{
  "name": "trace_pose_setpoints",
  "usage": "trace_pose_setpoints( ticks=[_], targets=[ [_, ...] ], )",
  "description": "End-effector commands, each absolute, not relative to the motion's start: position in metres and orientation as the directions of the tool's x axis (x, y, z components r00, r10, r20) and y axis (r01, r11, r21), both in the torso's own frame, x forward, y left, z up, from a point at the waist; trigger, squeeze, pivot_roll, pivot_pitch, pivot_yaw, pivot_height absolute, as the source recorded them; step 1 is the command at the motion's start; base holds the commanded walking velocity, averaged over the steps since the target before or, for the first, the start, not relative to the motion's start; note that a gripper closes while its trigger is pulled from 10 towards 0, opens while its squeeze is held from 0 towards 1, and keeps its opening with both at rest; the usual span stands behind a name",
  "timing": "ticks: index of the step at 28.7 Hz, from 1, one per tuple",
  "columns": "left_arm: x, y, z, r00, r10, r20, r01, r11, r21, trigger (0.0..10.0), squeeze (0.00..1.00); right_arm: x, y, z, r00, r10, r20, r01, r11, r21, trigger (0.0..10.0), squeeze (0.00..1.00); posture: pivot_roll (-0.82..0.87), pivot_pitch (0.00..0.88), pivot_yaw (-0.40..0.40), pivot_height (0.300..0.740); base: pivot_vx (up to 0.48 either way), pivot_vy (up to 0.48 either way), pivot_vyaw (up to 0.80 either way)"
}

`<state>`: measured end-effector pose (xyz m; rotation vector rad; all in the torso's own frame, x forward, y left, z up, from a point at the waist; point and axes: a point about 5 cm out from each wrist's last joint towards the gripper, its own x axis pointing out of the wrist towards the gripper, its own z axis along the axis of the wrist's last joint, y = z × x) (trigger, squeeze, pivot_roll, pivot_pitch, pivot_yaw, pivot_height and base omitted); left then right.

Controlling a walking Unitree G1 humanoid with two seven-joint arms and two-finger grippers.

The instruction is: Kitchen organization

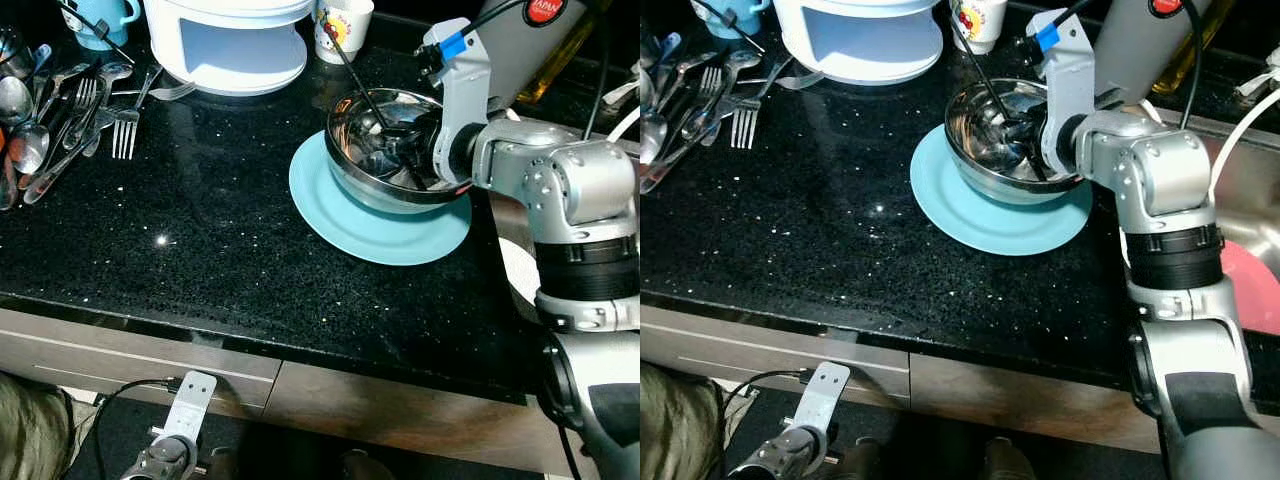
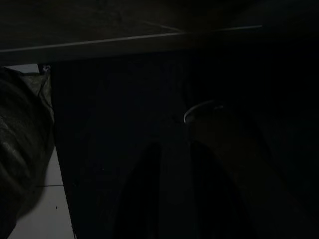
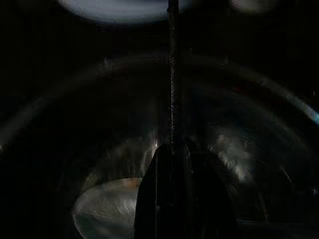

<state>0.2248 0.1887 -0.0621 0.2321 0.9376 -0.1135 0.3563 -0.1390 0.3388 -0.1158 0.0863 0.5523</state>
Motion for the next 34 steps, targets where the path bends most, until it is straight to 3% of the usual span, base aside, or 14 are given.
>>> trace_pose_setpoints(
  ticks=[1,6,8,13,14,18,19,23,30,34],
  targets=[
    [0.213,0.186,-0.070,0.545,0.000,-0.838,0.213,0.967,0.139,10.0,0.00,0.355,-0.143,0.350,0.849,0.526,-0.037,-0.528,0.848,-0.057,0.0,0.00,0.03,0.174,-0.084,0.740,0.000,0.000,0.00],
    [0.213,0.186,-0.070,0.546,0.001,-0.838,0.212,0.967,0.139,10.0,0.00,0.351,-0.139,0.358,0.816,0.577,0.035,-0.577,0.816,-0.011,0.0,0.00,0.03,0.175,-0.083,0.740,0.000,0.000,0.00],
    [0.213,0.187,-0.070,0.546,0.002,-0.838,0.210,0.968,0.140,10.0,0.00,0.342,-0.133,0.371,0.737,0.650,0.185,-0.669,0.740,0.063,0.0,0.00,0.03,0.176,-0.083,0.740,0.000,0.000,0.00],
    [0.214,0.187,-0.069,0.546,0.002,-0.838,0.209,0.968,0.139,10.0,0.00,0.332,-0.134,0.387,0.653,0.654,0.380,-0.744,0.649,0.161,0.0,0.00,0.03,0.175,-0.080,0.740,0.000,0.000,0.00],
    [0.214,0.187,-0.069,0.546,0.002,-0.838,0.209,0.968,0.139,10.0,0.00,0.329,-0.135,0.389,0.624,0.646,0.439,-0.769,0.607,0.201,7.7,0.00,0.03,0.175,-0.078,0.740,0.000,0.000,-0.69],
    [0.214,0.187,-0.069,0.547,-0.004,-0.837,0.209,0.969,0.132,10.0,0.00,0.327,-0.134,0.388,0.600,0.654,0.461,-0.792,0.570,0.220,7.4,0.00,0.03,0.175,-0.074,0.740,0.000,0.000,-0.74],
    [0.214,0.186,-0.069,0.545,-0.015,-0.838,0.210,0.970,0.119,10.0,0.00,0.326,-0.134,0.386,0.594,0.658,0.463,-0.796,0.565,0.218,8.9,0.00,0.03,0.176,-0.071,0.740,0.000,0.000,-0.80],
    [0.211,0.183,-0.071,0.479,-0.108,-0.871,0.286,0.957,0.038,10.0,0.00,0.322,-0.133,0.379,0.585,0.664,0.466,-0.804,0.551,0.223,9.9,0.00,0.03,0.173,-0.063,0.740,0.000,0.000,-0.80],
    [0.208,0.181,-0.071,0.382,-0.176,-0.907,0.390,0.921,-0.014,10.0,0.00,0.318,-0.134,0.375,0.589,0.652,0.477,-0.800,0.555,0.228,10.0,0.00,0.02,0.170,-0.052,0.740,0.000,0.000,-0.68],
    [0.208,0.183,-0.071,0.378,-0.168,-0.910,0.400,0.916,-0.002,10.0,0.00,0.317,-0.137,0.372,0.603,0.646,0.467,-0.787,0.577,0.218,10.0,0.00,0.02,0.170,-0.051,0.740,0.000,0.000,0.00]
  ],
)
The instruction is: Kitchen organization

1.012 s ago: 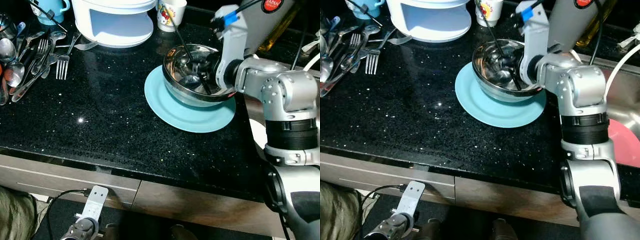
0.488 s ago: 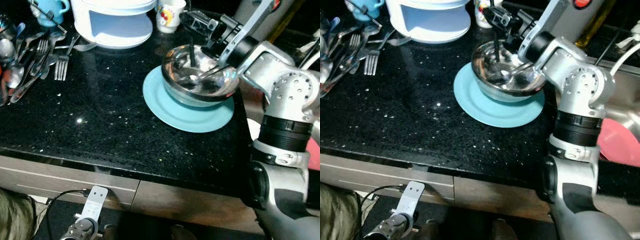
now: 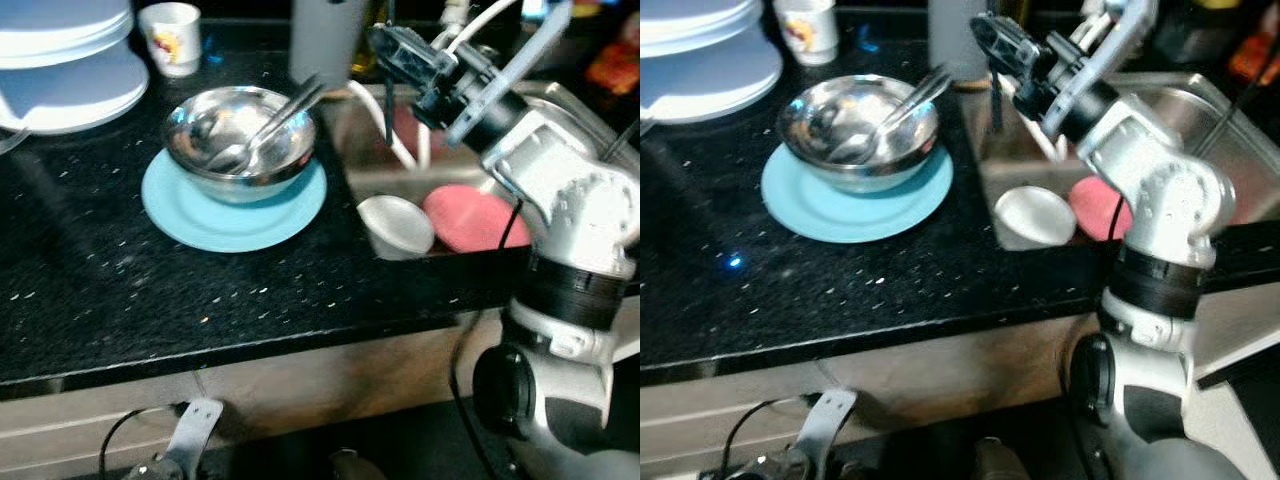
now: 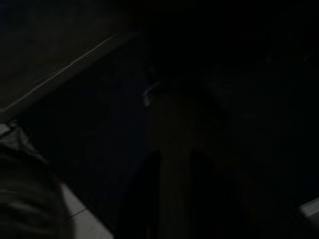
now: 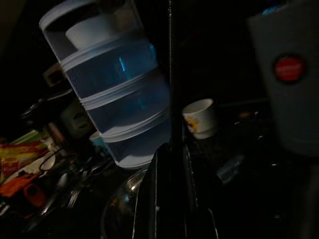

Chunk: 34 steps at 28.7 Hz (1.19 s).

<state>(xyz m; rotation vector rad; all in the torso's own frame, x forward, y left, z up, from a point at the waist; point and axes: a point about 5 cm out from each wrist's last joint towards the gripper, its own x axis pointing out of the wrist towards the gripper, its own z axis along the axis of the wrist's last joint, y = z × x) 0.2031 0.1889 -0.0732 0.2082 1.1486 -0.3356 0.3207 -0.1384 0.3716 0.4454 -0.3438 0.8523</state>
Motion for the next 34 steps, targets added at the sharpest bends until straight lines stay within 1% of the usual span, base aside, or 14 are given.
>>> trace_pose_setpoints(
  ticks=[1,10,16,30,34],
  targets=[
    [0.208,0.183,-0.071,0.378,-0.168,-0.910,0.400,0.916,-0.002,10.0,0.00,0.317,-0.137,0.372,0.603,0.646,0.467,-0.787,0.577,0.218,10.0,0.00,0.02,0.170,-0.051,0.740,0.000,0.000,0.00],
    [0.208,0.184,-0.071,0.376,-0.177,-0.909,0.392,0.920,-0.017,10.0,0.00,0.317,-0.136,0.364,0.623,0.642,0.447,-0.771,0.600,0.213,10.0,0.00,0.02,0.172,-0.047,0.740,0.000,0.000,0.00],
    [0.207,0.186,-0.071,0.364,-0.156,-0.918,0.387,0.922,-0.004,10.0,0.00,0.318,-0.134,0.360,0.635,0.641,0.432,-0.761,0.614,0.208,10.0,0.00,0.02,0.174,-0.046,0.740,0.000,0.000,0.00],
    [0.206,0.186,-0.072,0.373,-0.159,-0.914,0.347,0.938,-0.022,10.0,0.00,0.318,-0.134,0.357,0.643,0.646,0.412,-0.754,0.628,0.193,10.0,0.00,0.02,0.175,-0.049,0.740,0.000,-0.425,0.00],
    [0.206,0.186,-0.072,0.378,-0.158,-0.912,0.327,0.945,-0.028,10.0,0.00,0.319,-0.133,0.355,0.651,0.649,0.393,-0.746,0.643,0.173,10.0,0.00,0.02,0.176,-0.051,0.740,0.000,0.000,0.00]
  ],
)
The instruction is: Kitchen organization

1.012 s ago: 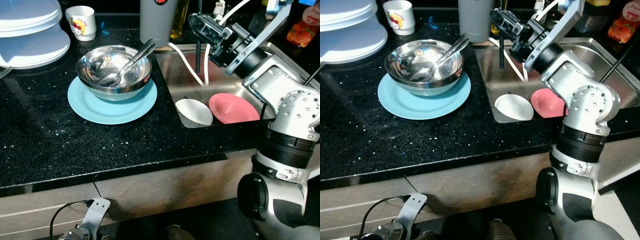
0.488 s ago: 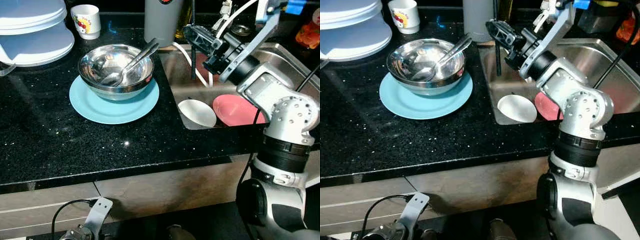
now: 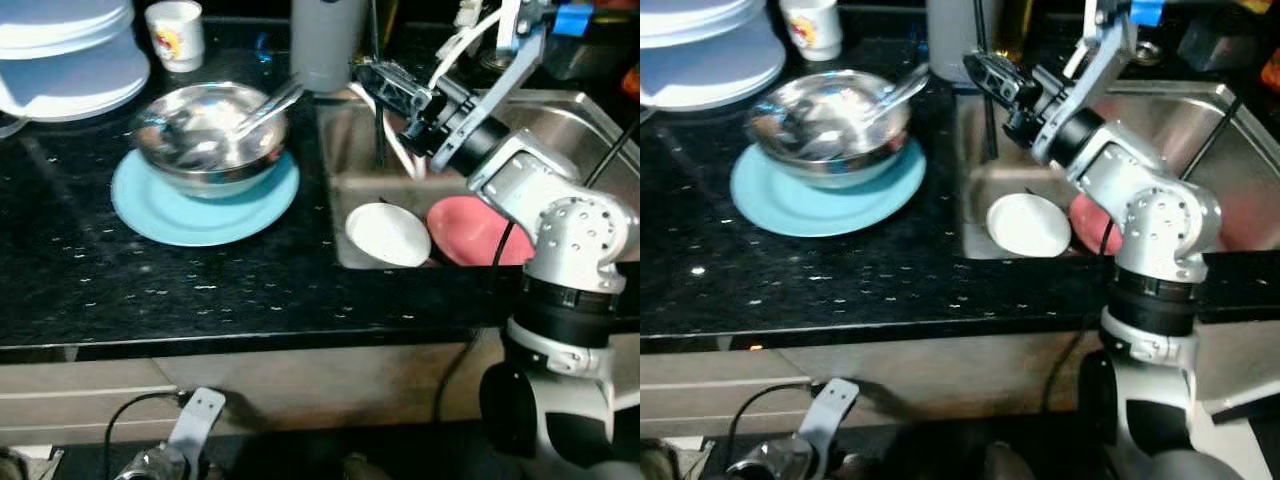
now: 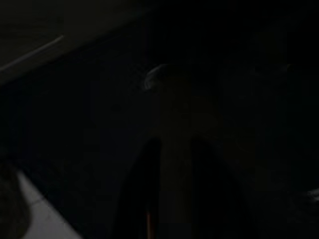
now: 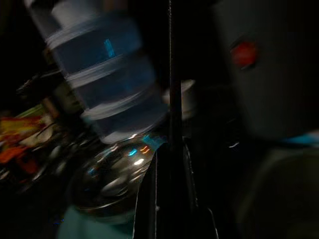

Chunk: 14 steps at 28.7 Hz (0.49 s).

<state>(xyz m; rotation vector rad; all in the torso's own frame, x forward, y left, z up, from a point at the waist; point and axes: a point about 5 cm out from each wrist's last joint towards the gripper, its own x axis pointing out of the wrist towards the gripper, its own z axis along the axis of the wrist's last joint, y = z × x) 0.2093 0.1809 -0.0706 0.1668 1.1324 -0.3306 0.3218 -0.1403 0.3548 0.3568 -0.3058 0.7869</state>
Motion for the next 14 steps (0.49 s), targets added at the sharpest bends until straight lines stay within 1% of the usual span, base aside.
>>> trace_pose_setpoints(
  ticks=[1,6,8,13,14],
  targets=[
    [0.206,0.186,-0.072,0.379,-0.158,-0.912,0.328,0.944,-0.027,10.0,0.00,0.319,-0.132,0.355,0.652,0.650,0.391,-0.745,0.645,0.171,10.0,0.00,0.02,0.176,-0.051,0.740,0.000,0.000,0.00],
    [0.206,0.185,-0.072,0.375,-0.165,-0.912,0.326,0.945,-0.037,10.0,0.00,0.322,-0.128,0.349,0.676,0.652,0.344,-0.720,0.683,0.120,10.0,0.00,0.02,0.172,-0.053,0.740,0.000,0.000,0.00],
    [0.205,0.185,-0.072,0.373,-0.166,-0.913,0.326,0.945,-0.039,10.0,0.00,0.326,-0.126,0.344,0.699,0.645,0.309,-0.695,0.714,0.083,10.0,0.00,0.02,0.172,-0.053,0.740,0.000,0.000,0.00],
    [0.205,0.184,-0.073,0.370,-0.170,-0.913,0.325,0.945,-0.044,10.0,0.00,0.335,-0.123,0.334,0.742,0.621,0.254,-0.651,0.757,0.050,10.0,0.00,0.03,0.161,-0.062,0.740,0.000,0.000,0.00],
    [0.204,0.183,-0.073,0.369,-0.170,-0.914,0.325,0.945,-0.044,10.0,0.00,0.339,-0.123,0.331,0.762,0.603,0.237,-0.628,0.777,0.042,10.0,0.00,0.03,0.158,-0.064,0.740,0.000,0.000,0.00]
  ],
)
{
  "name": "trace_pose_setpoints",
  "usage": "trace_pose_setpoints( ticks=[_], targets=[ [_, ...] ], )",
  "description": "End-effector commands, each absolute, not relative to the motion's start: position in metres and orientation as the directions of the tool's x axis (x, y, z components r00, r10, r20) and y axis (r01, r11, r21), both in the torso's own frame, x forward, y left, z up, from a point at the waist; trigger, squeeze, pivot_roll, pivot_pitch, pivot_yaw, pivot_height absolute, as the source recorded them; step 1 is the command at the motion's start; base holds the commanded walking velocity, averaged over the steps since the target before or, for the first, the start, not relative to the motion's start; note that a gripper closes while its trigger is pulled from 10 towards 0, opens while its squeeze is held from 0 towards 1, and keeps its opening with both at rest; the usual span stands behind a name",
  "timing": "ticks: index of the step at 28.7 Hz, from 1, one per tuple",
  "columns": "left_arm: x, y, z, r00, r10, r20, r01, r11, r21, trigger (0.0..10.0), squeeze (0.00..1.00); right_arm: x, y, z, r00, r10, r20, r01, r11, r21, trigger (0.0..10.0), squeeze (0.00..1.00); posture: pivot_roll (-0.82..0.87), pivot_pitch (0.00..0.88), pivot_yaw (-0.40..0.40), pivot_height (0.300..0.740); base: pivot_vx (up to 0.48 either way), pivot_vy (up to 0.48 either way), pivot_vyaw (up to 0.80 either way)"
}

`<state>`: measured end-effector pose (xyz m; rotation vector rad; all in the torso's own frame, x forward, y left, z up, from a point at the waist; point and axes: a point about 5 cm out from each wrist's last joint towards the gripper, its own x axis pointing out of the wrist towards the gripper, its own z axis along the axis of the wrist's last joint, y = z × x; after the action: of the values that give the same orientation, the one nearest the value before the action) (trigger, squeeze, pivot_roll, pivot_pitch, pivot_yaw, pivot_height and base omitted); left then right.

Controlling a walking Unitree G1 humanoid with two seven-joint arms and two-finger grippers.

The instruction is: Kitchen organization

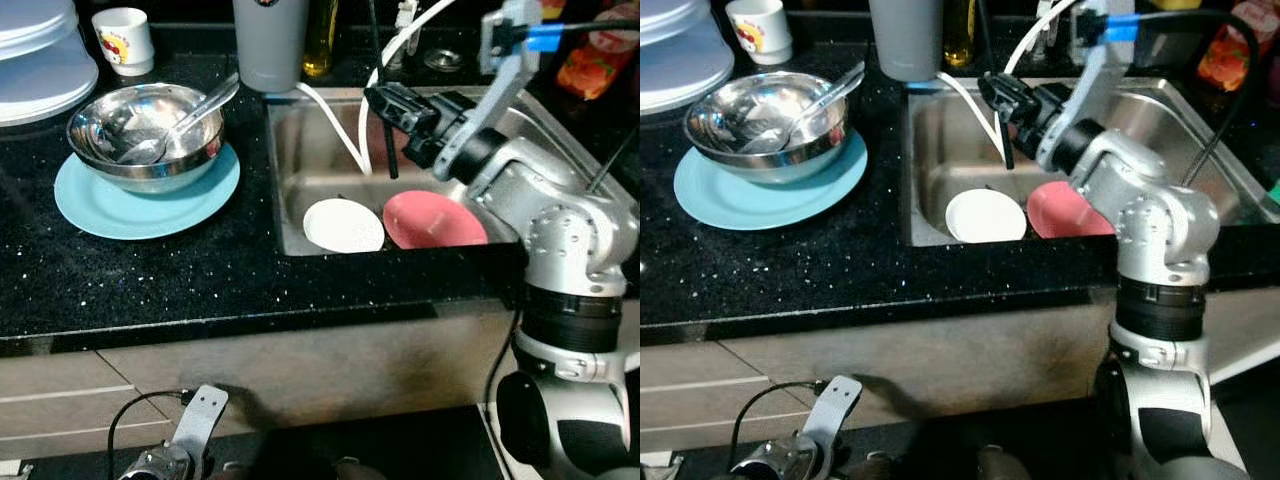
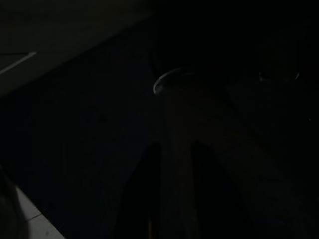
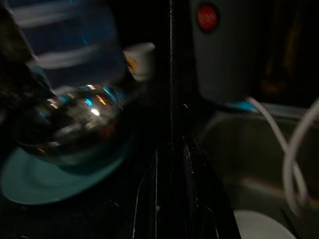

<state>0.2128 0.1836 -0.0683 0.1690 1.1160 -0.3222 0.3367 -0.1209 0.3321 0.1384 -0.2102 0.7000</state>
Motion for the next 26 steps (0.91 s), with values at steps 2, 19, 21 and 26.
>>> trace_pose_setpoints(
  ticks=[2,19,21,26],
  targets=[
    [0.204,0.183,-0.073,0.369,-0.170,-0.914,0.322,0.946,-0.046,10.0,0.00,0.349,-0.124,0.326,0.802,0.558,0.212,-0.577,0.816,0.032,10.0,0.00,0.03,0.153,-0.067,0.740,0.000,0.000,0.00],
    [0.202,0.182,-0.074,0.348,-0.191,-0.918,0.331,0.941,-0.070,10.0,0.00,0.388,-0.158,0.278,0.964,0.244,-0.105,-0.265,0.877,-0.400,10.0,0.96,0.04,0.147,-0.072,0.740,0.000,0.000,0.00],
    [0.202,0.182,-0.074,0.347,-0.192,-0.918,0.333,0.940,-0.071,10.0,0.00,0.387,-0.163,0.280,0.968,0.236,-0.089,-0.252,0.886,-0.389,10.0,1.00,0.04,0.149,-0.069,0.740,0.000,0.000,0.00],
    [0.202,0.183,-0.074,0.348,-0.191,-0.918,0.335,0.940,-0.068,10.0,0.00,0.379,-0.152,0.306,0.930,0.350,0.111,-0.321,0.922,-0.215,10.0,1.00,0.04,0.148,-0.066,0.740,0.000,0.000,0.00]
  ],
)
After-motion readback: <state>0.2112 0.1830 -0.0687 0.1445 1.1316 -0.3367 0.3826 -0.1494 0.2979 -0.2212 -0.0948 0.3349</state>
